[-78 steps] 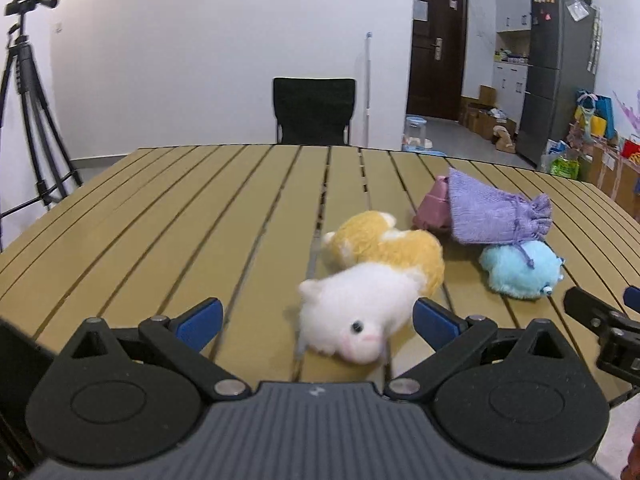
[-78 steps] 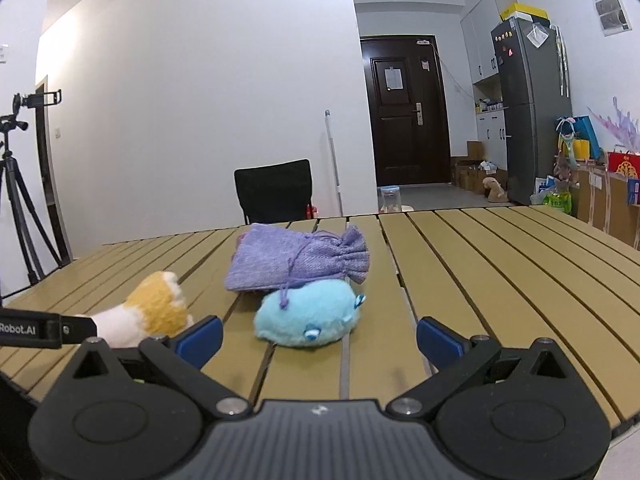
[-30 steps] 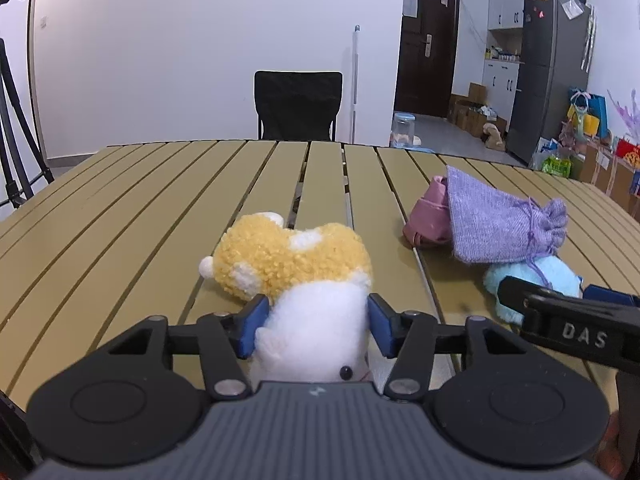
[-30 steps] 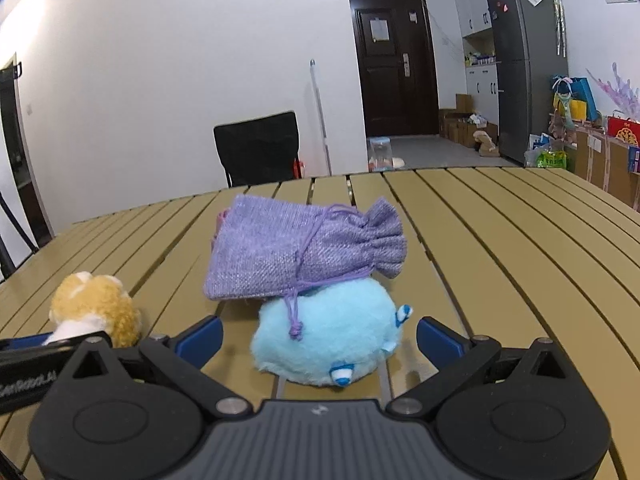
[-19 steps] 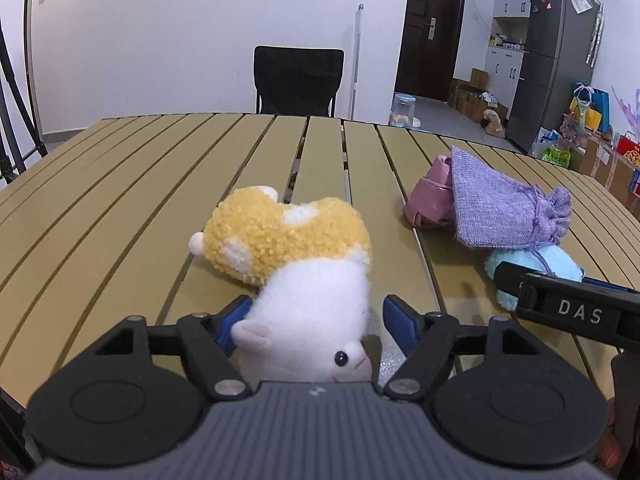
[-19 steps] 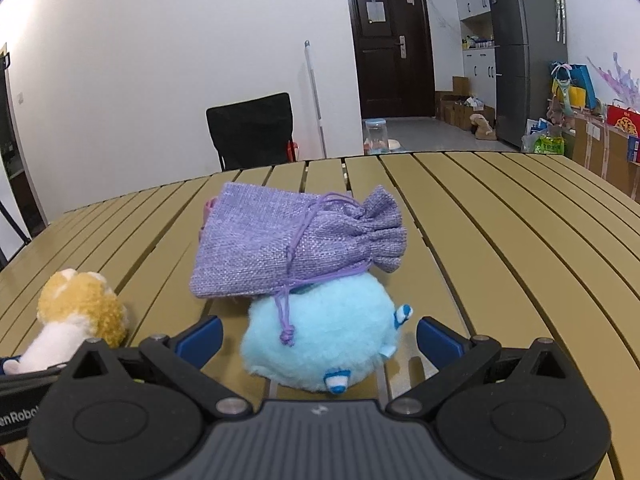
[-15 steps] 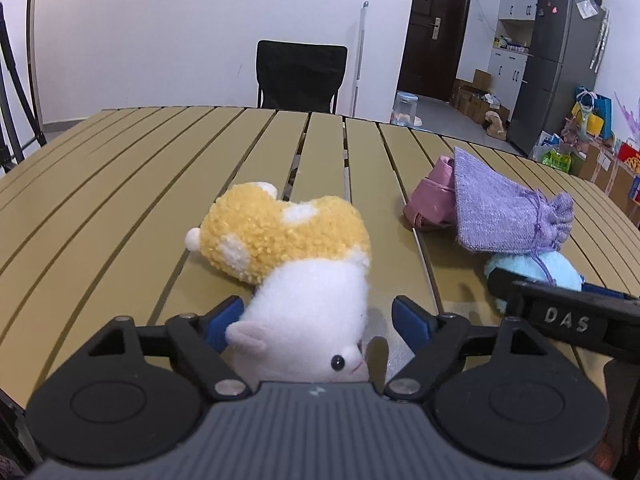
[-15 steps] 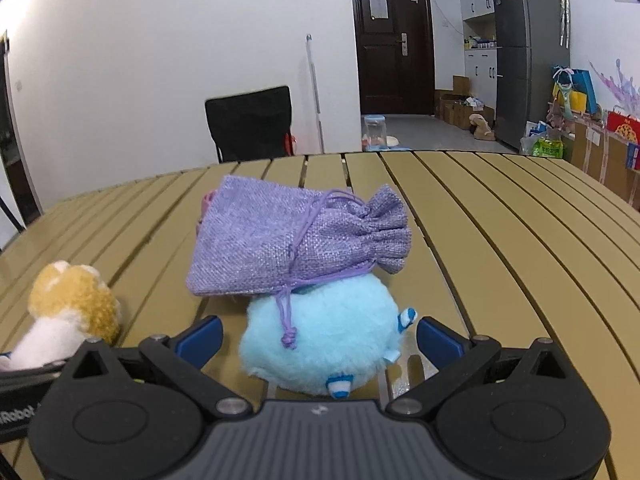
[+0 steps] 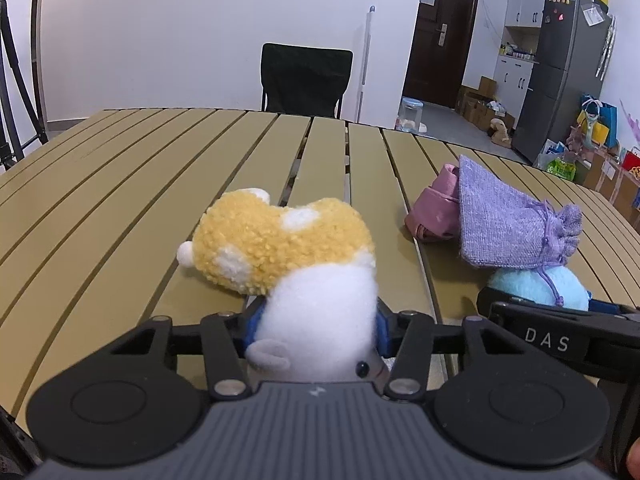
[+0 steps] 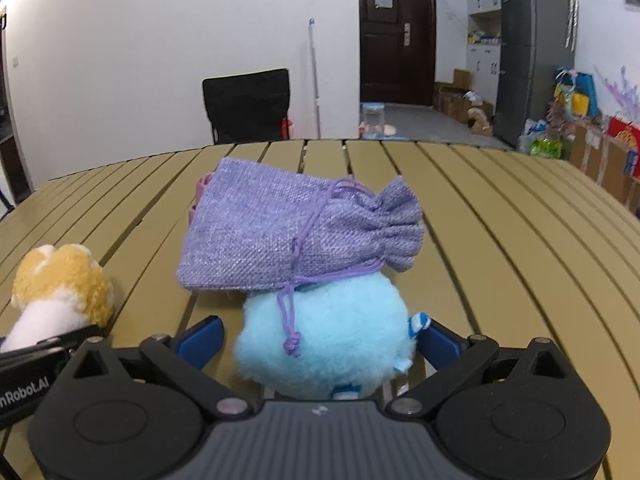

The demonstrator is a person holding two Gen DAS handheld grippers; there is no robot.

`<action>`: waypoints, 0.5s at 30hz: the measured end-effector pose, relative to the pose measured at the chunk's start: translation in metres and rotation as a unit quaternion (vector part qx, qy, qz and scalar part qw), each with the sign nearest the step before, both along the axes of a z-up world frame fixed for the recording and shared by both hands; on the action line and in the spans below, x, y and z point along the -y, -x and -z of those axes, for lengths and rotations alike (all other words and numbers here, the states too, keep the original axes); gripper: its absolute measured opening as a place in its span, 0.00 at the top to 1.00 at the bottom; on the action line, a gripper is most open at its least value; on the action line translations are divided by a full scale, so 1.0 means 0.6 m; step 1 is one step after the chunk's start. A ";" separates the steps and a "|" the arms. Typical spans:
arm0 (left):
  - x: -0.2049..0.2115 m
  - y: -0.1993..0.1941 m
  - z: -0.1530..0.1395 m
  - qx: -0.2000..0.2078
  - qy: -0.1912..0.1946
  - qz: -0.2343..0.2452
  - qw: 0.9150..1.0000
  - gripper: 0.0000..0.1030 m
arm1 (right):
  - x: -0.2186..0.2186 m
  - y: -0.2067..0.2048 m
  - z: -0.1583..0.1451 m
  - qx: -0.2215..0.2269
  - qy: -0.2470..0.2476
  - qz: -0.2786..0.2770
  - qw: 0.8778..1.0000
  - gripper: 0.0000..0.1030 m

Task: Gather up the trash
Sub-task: 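Grasp the light-blue plush with the right tool while the left tool holds the hamster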

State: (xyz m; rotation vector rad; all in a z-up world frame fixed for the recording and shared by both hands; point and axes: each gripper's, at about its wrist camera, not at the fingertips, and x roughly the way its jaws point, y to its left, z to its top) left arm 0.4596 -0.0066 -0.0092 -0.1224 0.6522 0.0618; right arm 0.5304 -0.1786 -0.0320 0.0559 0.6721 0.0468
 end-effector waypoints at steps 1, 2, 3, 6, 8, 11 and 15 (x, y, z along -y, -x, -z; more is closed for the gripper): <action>0.000 0.002 -0.001 0.001 0.000 -0.001 1.000 0.50 | 0.002 0.000 0.000 0.000 -0.005 -0.001 1.000 0.07; 0.000 0.002 -0.002 0.003 0.000 -0.001 1.000 0.50 | 0.004 0.002 0.000 0.002 -0.005 0.000 1.000 0.08; -0.001 0.003 -0.003 0.004 0.000 -0.001 1.000 0.50 | 0.004 0.003 0.000 0.002 -0.005 -0.001 1.000 0.09; -0.002 0.010 -0.005 0.006 0.003 -0.003 1.000 0.50 | 0.008 0.008 0.000 0.007 0.001 -0.003 1.000 0.18; -0.003 0.012 -0.006 0.006 0.005 -0.004 1.000 0.50 | 0.015 0.014 -0.001 0.012 -0.001 -0.003 1.000 0.23; -0.005 0.014 -0.008 0.009 0.006 -0.006 1.000 0.50 | 0.027 0.021 -0.002 0.017 -0.022 -0.006 1.000 0.24; -0.007 0.020 -0.012 0.014 0.009 -0.008 1.000 0.50 | 0.040 0.034 -0.004 0.026 -0.029 -0.009 0.999 0.24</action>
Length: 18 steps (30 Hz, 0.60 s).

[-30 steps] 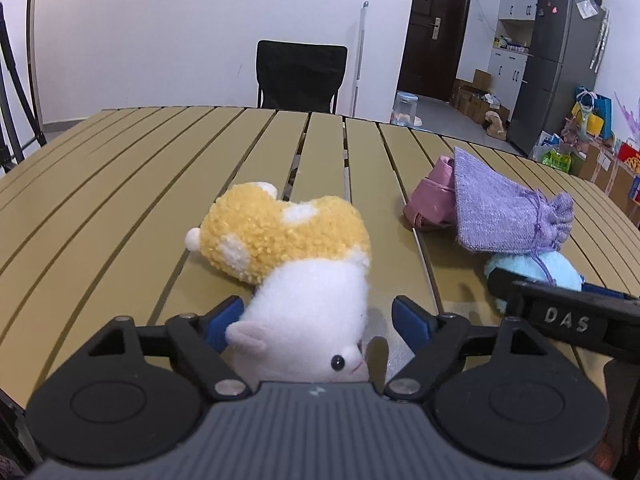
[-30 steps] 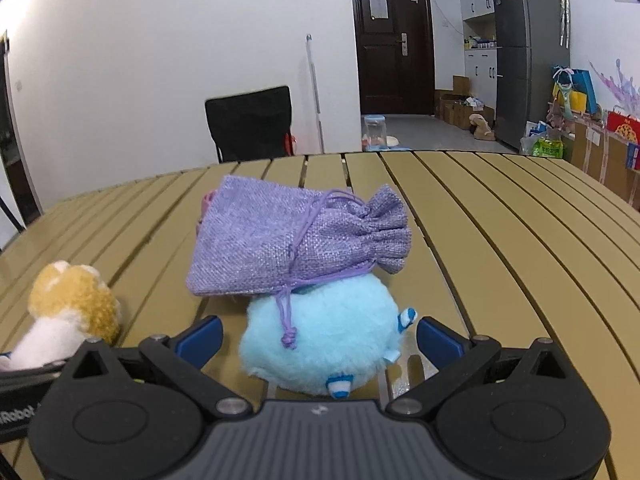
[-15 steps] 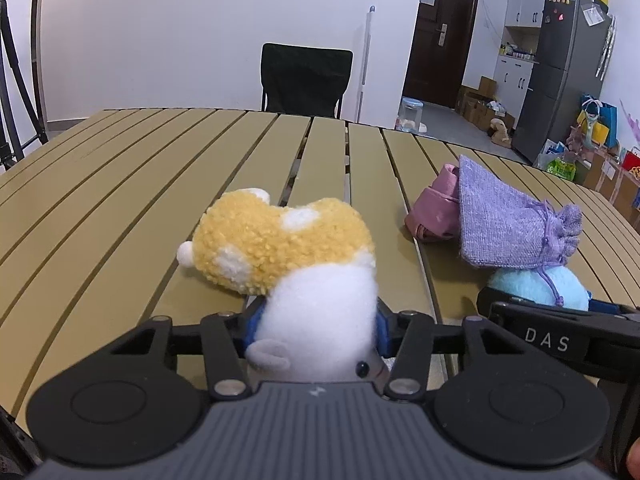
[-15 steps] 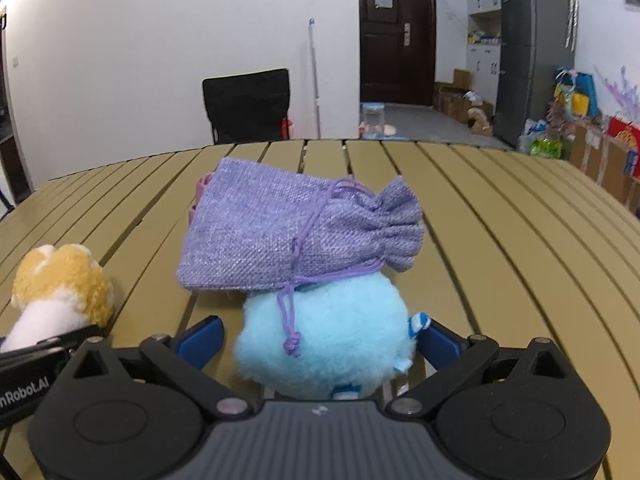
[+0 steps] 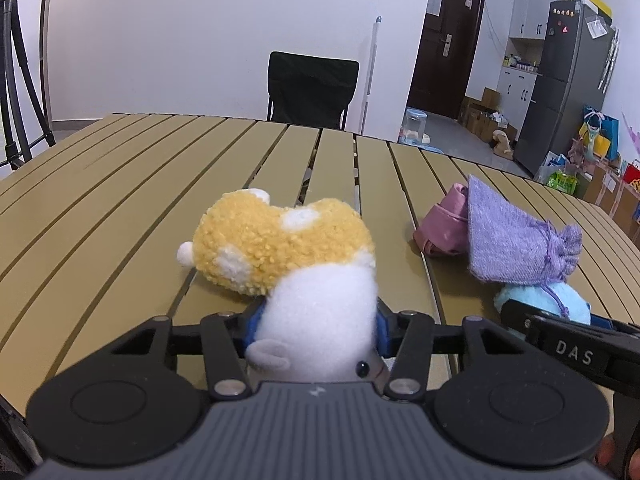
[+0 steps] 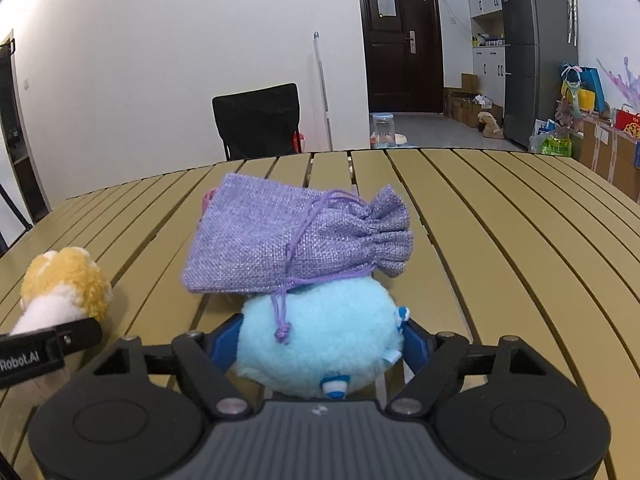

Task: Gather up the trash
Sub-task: 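Grasp the light-blue plush with the right tool while the left tool holds the hamster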

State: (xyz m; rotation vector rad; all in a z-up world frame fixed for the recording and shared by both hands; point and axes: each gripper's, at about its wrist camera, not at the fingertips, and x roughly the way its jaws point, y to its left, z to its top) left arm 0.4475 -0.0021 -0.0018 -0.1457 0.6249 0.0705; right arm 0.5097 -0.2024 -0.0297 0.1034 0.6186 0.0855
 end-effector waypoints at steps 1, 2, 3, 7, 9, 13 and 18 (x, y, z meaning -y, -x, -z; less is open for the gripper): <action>0.000 0.001 -0.001 0.001 0.000 0.000 1.000 0.50 | 0.005 0.000 -0.001 0.000 -0.002 -0.001 1.000 0.24; 0.000 0.004 -0.001 0.002 0.000 -0.001 1.000 0.50 | 0.008 0.003 -0.001 0.001 -0.005 -0.001 1.000 0.24; 0.001 0.005 -0.002 0.003 0.000 -0.001 1.000 0.50 | 0.011 0.005 -0.004 0.001 -0.008 -0.001 1.000 0.25; 0.005 0.011 -0.004 0.006 -0.002 -0.001 1.000 0.50 | 0.025 0.015 -0.011 0.008 -0.020 0.001 1.000 0.25; 0.008 0.013 -0.005 0.008 -0.003 0.000 1.000 0.50 | 0.030 0.018 -0.017 0.014 -0.026 0.004 1.000 0.26; 0.009 0.015 -0.006 0.010 -0.005 0.001 1.000 0.50 | 0.043 0.032 -0.029 0.026 -0.045 0.008 0.999 0.26; 0.006 0.017 -0.008 0.011 -0.008 0.003 1.000 0.50 | 0.055 0.047 -0.040 0.037 -0.059 0.010 0.998 0.26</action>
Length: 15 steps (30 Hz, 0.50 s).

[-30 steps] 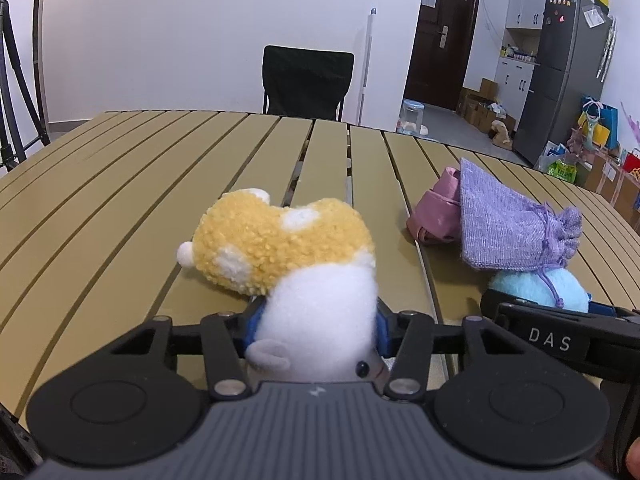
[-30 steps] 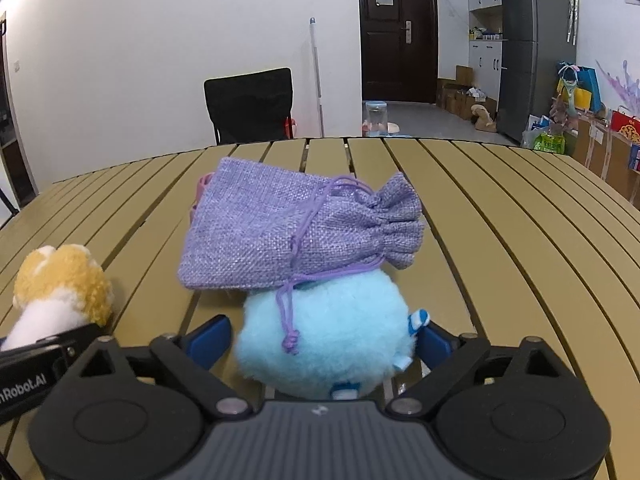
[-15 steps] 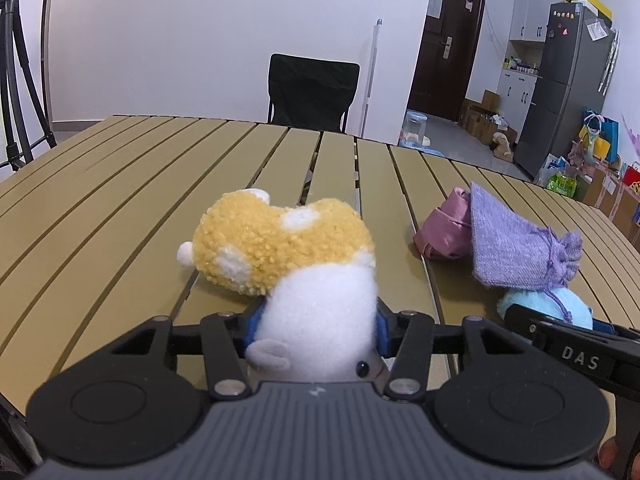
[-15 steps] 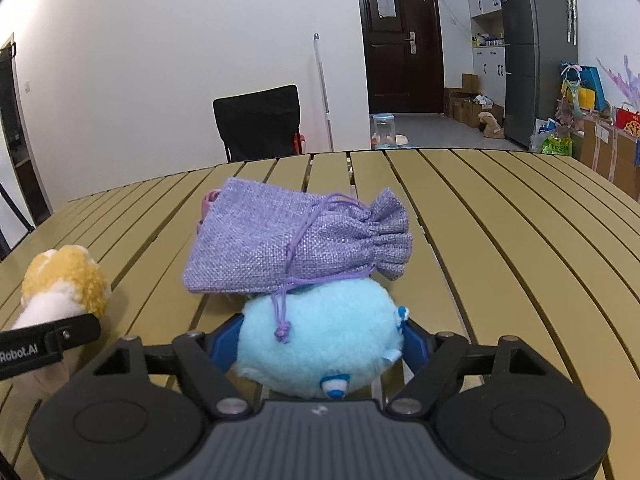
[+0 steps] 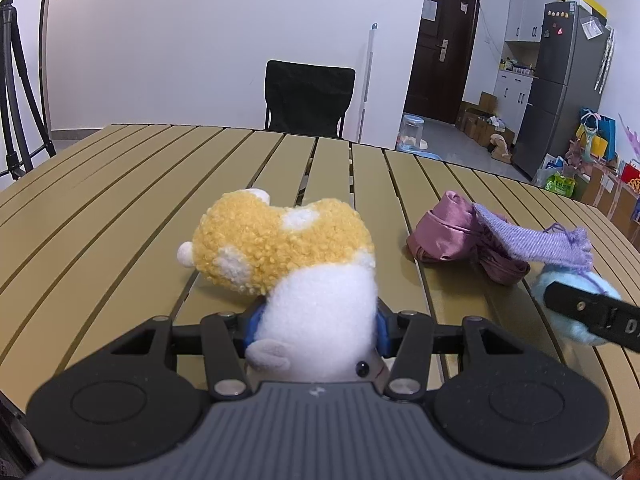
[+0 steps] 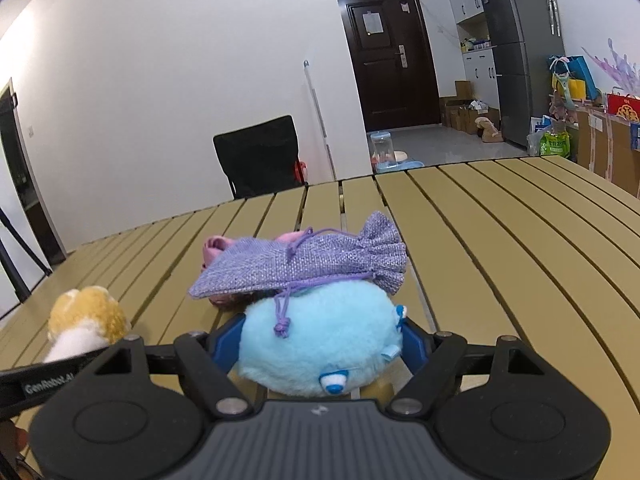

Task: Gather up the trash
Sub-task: 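Grasp the light-blue plush with the right tool while the left tool holds the hamster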

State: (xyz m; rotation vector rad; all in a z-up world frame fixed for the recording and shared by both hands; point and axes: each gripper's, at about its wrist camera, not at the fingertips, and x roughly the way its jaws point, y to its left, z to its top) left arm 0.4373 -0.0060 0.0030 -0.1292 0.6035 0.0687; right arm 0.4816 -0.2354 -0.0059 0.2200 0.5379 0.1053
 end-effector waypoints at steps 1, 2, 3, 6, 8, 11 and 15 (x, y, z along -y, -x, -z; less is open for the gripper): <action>0.000 0.000 0.000 0.000 0.000 0.000 1.000 0.50 | 0.003 0.003 -0.002 0.002 -0.003 0.001 1.000 0.26; 0.000 0.000 0.000 0.000 0.000 0.000 1.000 0.50 | 0.007 0.006 -0.005 0.005 -0.006 0.002 1.000 0.26; 0.000 0.000 -0.001 0.001 0.000 -0.001 1.000 0.50 | 0.009 0.009 -0.009 0.008 -0.009 0.003 1.000 0.26; 0.001 0.004 -0.004 0.003 0.000 -0.002 1.000 0.50 | 0.016 0.018 -0.015 0.014 -0.016 0.006 1.000 0.26; 0.002 0.006 -0.006 0.005 -0.001 -0.002 1.000 0.50 | 0.021 0.025 -0.017 0.018 -0.021 0.007 1.000 0.26; 0.002 0.010 -0.009 0.008 -0.002 -0.001 1.000 0.50 | 0.027 0.035 -0.020 0.022 -0.028 0.007 0.999 0.26; 0.001 0.017 -0.013 0.013 -0.001 -0.001 1.000 0.50 | 0.035 0.045 -0.030 0.030 -0.035 0.009 0.999 0.26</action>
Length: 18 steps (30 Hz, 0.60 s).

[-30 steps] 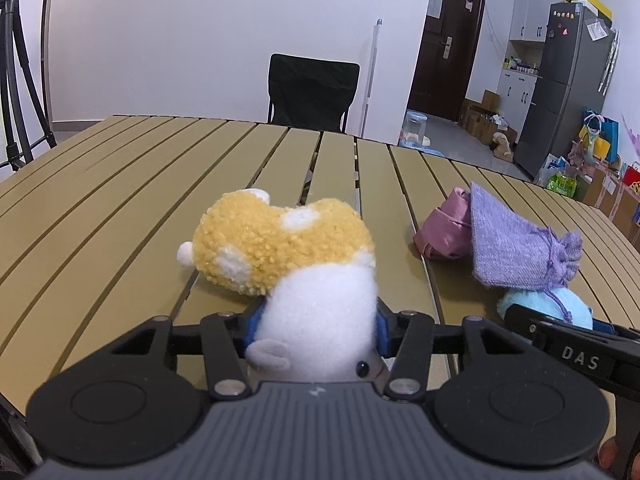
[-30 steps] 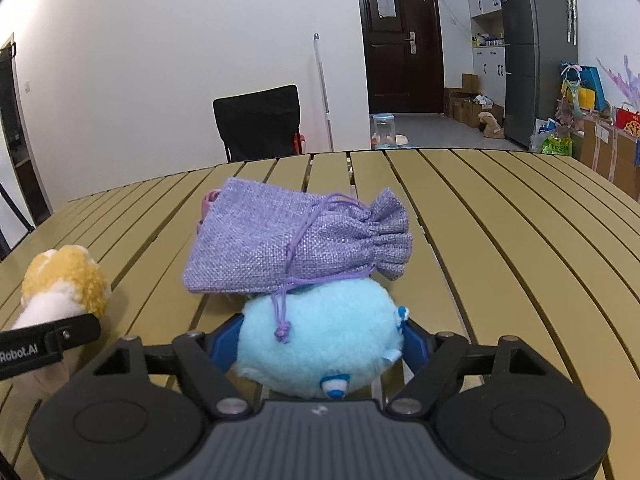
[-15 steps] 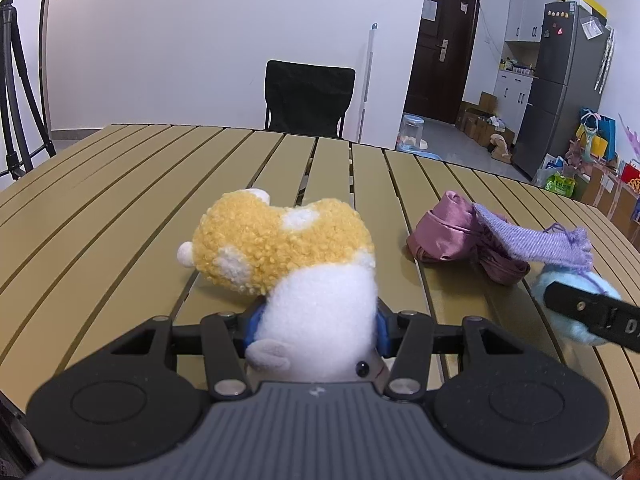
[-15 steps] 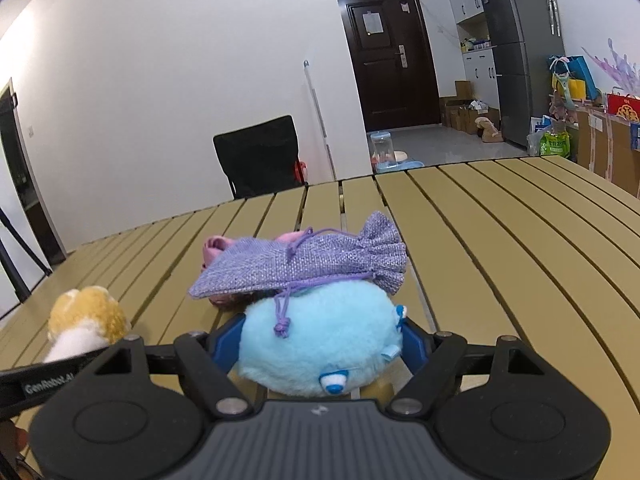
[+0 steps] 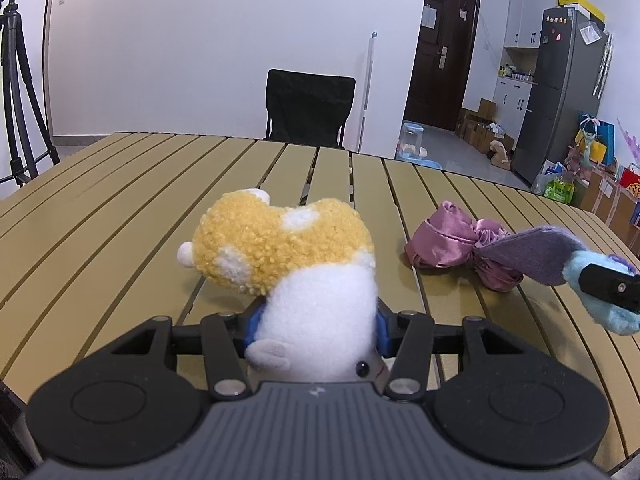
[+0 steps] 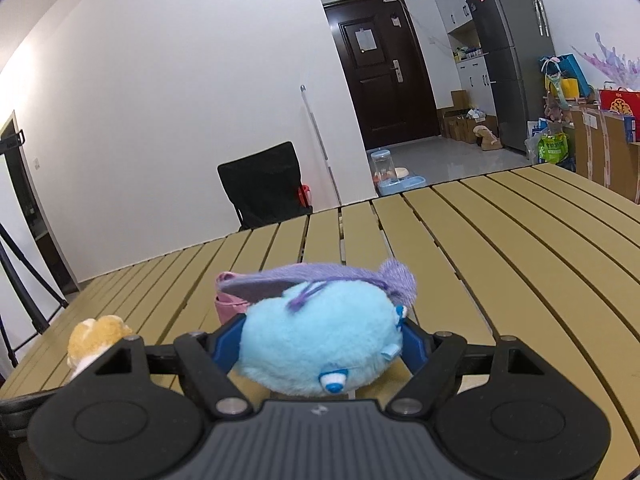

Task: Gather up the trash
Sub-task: 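Grasp the light-blue plush with the right tool while the left tool holds the hamster, then carry both plush toys down from the table to the black bin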

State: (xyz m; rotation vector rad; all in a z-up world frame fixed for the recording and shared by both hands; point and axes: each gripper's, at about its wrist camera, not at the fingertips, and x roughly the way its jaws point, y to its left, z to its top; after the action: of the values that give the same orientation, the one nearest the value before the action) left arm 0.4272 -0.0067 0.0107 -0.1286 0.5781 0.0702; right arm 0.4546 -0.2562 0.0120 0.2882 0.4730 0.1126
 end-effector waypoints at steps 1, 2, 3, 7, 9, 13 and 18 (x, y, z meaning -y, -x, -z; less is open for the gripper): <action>0.000 0.002 -0.001 0.001 0.000 0.000 1.000 0.50 | 0.001 0.004 -0.002 0.002 -0.001 0.001 1.000 0.26; 0.000 0.005 -0.002 0.003 0.000 0.000 1.000 0.50 | 0.003 0.008 -0.003 0.004 -0.003 0.001 1.000 0.26; 0.000 0.007 -0.004 0.004 0.000 0.001 1.000 0.50 | 0.005 0.011 -0.005 0.006 -0.004 0.001 1.000 0.26; 0.000 0.017 -0.009 0.010 0.001 0.002 1.000 0.50 | 0.011 0.027 -0.009 0.014 -0.009 0.001 1.000 0.26; -0.001 0.023 -0.012 0.013 0.000 0.003 1.000 0.50 | 0.012 0.035 -0.012 0.018 -0.010 0.000 1.000 0.26; -0.003 0.037 -0.016 0.020 -0.003 0.004 1.000 0.50 | 0.010 0.045 -0.015 0.024 -0.010 -0.003 1.000 0.26; -0.008 0.056 -0.021 0.025 -0.002 0.006 1.000 0.50 | 0.007 0.066 -0.023 0.034 -0.007 -0.008 0.999 0.26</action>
State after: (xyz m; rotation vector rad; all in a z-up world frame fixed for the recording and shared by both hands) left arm 0.3933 -0.0021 0.0232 -0.1231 0.5291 0.0562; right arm 0.4148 -0.2607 0.0256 0.2937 0.4078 0.1403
